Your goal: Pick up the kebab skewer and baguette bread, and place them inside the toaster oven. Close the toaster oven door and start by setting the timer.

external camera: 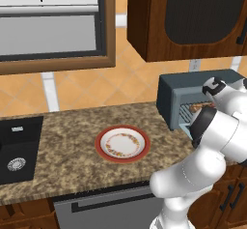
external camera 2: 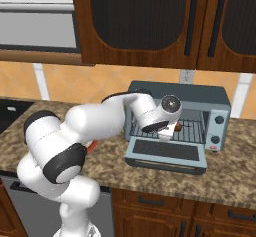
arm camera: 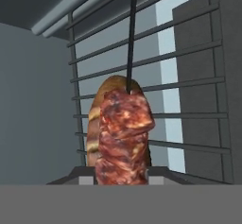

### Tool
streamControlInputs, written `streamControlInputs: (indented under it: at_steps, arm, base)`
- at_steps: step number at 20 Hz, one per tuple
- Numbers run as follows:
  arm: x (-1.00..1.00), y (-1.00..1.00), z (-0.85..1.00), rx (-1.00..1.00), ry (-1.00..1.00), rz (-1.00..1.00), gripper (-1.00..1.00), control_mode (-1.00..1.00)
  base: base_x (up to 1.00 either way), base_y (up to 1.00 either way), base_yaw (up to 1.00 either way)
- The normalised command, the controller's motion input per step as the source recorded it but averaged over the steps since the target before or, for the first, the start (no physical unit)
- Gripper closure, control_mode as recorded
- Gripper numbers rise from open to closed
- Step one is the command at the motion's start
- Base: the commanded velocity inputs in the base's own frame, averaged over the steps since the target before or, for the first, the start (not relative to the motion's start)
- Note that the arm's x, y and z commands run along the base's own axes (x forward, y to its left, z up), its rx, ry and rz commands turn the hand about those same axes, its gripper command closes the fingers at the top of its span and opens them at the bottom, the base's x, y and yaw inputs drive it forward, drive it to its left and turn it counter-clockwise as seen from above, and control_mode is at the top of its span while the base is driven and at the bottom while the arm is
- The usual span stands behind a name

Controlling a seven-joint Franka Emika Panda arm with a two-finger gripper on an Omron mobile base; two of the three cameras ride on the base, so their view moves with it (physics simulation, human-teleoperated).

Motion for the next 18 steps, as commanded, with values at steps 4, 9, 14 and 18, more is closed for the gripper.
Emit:
streamControlInputs:
  at_steps: [4,9,14,18]
  arm:
    - [0.0,0.0,0.0,0.0,0.0,0.0,-1.0,-1.0]
    - [0.0,0.0,0.0,0.0,0.0,0.0,-1.0,-1.0]
    - [0.0,0.0,0.0,0.0,0.0,0.0,-1.0,-1.0]
    - [-0.03,-0.07,0.01,0.0,0.01,0.01,-1.0,-1.0]
  base:
    - [0.0,0.0,0.0]
    - [0.0,0.0,0.0]
    - [0.0,0.0,0.0]
    - [0.0,0.0,0.0]
